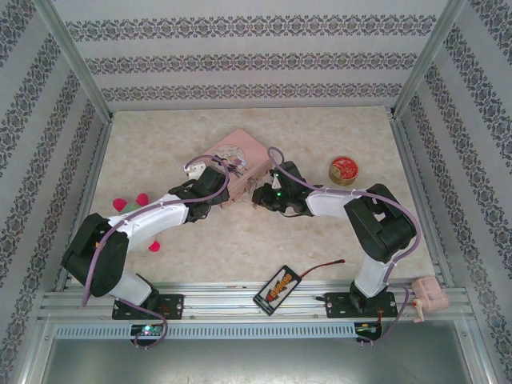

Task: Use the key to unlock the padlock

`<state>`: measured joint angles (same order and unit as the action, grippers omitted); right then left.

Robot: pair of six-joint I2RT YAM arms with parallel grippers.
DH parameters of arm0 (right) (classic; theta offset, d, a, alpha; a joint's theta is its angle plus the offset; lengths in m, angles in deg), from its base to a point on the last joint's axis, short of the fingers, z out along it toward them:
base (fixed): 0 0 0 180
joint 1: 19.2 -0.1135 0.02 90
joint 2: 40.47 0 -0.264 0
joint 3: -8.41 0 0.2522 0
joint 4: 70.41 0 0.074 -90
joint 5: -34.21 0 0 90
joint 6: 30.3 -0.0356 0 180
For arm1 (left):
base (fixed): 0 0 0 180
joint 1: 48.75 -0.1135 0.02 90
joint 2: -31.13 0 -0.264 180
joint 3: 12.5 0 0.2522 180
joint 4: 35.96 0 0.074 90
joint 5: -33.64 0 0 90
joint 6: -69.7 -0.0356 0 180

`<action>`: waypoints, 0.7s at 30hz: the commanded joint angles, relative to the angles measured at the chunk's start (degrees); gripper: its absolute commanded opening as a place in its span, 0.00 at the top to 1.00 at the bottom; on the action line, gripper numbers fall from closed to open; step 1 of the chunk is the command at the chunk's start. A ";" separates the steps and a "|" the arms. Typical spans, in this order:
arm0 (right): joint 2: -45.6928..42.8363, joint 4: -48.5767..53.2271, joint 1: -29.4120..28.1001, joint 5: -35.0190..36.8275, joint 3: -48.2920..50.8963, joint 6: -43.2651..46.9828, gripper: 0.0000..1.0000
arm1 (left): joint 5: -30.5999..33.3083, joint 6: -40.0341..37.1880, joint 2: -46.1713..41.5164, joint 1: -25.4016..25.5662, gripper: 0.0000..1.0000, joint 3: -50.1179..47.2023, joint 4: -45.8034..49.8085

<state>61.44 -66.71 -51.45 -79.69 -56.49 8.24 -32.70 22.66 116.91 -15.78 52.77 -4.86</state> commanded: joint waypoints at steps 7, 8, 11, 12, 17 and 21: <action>0.65 -6.26 1.58 0.96 -0.19 -2.48 1.00 | 1.04 0.55 -0.66 -0.28 0.01 -1.10 3.05; 0.82 -6.37 1.58 0.96 -0.19 -2.59 1.00 | 0.99 0.63 -0.70 -0.21 0.01 -1.06 3.12; 1.17 -6.93 1.69 1.14 0.22 -2.94 1.00 | 0.99 0.63 -0.67 -0.28 0.01 -1.08 3.20; 1.19 -7.22 1.75 1.27 0.54 -3.10 1.00 | 1.03 0.62 -0.78 -0.27 0.01 -1.06 3.22; 1.28 -8.20 2.27 1.66 2.12 -3.56 1.00 | 0.96 0.56 -1.02 -0.22 0.01 -0.82 3.53; 1.28 -8.65 2.53 1.49 3.18 -3.76 1.00 | -0.33 -0.29 -2.35 -0.17 0.01 1.29 3.87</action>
<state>62.45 -72.81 -50.42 -80.30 -54.28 5.55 -33.16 22.84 116.73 -15.78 52.84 -4.69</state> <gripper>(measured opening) 0.212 0.992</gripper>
